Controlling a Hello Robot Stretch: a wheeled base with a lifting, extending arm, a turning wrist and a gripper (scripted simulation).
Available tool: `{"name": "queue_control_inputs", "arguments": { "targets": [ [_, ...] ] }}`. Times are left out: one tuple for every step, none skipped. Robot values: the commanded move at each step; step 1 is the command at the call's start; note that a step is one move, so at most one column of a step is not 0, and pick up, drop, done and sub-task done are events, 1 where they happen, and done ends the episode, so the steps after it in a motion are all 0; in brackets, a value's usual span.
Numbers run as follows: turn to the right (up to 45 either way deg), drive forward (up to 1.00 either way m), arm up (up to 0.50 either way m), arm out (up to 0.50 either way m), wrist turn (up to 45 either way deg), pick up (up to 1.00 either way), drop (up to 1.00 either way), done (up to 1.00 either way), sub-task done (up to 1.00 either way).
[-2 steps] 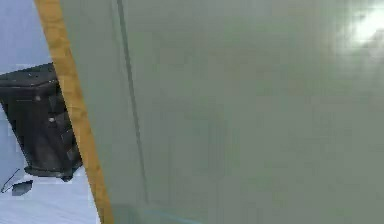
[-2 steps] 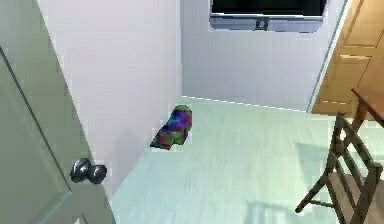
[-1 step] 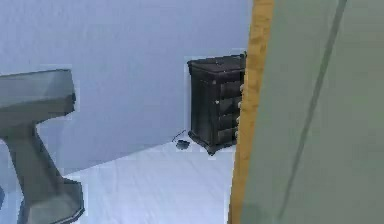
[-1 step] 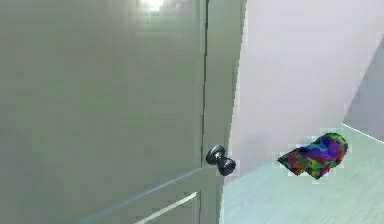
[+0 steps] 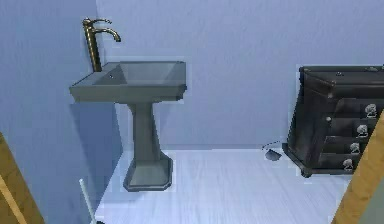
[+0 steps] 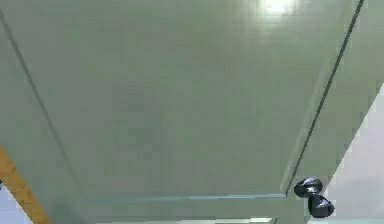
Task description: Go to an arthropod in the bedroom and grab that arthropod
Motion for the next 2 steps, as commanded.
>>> {"name": "queue_control_inputs", "arguments": {
  "targets": [
    [0.0,0.45,0.0,0.0,0.0,0.0,0.0,0.0,0.0],
    [42.0,0.0,0.0,0.0,0.0,0.0,0.0,0.0,0.0]
  ]
}}
